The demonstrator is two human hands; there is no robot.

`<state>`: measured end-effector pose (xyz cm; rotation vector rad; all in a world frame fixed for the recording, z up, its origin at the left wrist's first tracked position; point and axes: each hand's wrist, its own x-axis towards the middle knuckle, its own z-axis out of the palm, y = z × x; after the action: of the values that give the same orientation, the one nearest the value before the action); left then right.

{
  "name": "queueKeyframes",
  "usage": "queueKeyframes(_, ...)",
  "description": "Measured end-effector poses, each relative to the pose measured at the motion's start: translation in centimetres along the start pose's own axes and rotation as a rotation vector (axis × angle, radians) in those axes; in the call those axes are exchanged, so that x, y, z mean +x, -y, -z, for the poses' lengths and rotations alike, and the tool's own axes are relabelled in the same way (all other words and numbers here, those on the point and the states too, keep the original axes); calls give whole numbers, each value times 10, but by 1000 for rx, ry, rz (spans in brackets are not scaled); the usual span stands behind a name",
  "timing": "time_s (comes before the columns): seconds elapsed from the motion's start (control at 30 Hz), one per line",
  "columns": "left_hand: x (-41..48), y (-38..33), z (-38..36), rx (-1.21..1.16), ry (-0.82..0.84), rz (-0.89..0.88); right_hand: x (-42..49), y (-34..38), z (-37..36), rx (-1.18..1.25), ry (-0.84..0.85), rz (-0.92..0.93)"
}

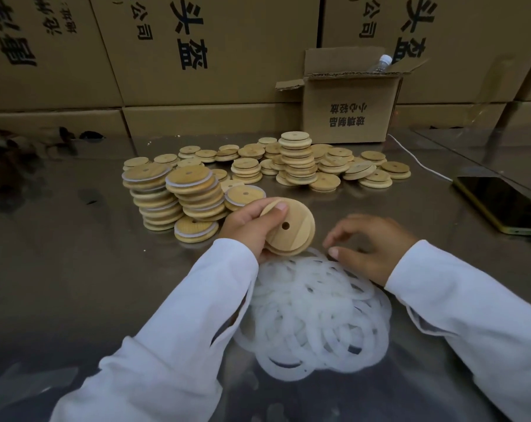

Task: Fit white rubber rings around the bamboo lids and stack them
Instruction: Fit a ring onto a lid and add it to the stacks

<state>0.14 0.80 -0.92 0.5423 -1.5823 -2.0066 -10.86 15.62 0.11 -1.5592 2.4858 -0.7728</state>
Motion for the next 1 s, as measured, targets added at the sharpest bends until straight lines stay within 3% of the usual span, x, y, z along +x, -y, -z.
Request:
queueKeyframes(0.2, -4, 1, -5, 19, 137, -7, 2, -9, -2, -21, 118, 7)
queueKeyframes(0.57, -7, 2, -7, -59, 117, 25, 3, -8, -5, 31, 39, 27)
queueKeyframes(0.7, -8, 1, -5, -52, 107, 50, 2, -7, 3, 210, -12, 17)
queueKeyframes(1.0, -6, 0, -8, -41, 112, 111, 1, 5, 11, 722, -312, 5)
